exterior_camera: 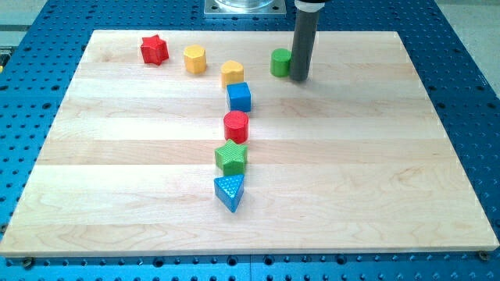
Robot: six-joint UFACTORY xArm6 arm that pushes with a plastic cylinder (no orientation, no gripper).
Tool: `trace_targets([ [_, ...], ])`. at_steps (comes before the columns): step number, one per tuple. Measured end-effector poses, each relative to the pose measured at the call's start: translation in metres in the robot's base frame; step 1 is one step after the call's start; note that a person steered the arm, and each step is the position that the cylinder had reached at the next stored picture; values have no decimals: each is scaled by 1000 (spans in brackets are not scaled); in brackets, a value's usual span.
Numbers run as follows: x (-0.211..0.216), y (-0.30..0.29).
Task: Place your arm bottom of traingle
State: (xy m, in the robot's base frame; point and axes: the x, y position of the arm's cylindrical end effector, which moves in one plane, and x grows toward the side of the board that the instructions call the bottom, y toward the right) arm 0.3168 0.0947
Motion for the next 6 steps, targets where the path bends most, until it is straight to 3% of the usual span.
trace_targets([
  [1, 42, 21],
  [2, 85, -23],
  [3, 99, 4],
  [4, 178, 39],
  [5, 297, 6],
  [6, 301, -72],
])
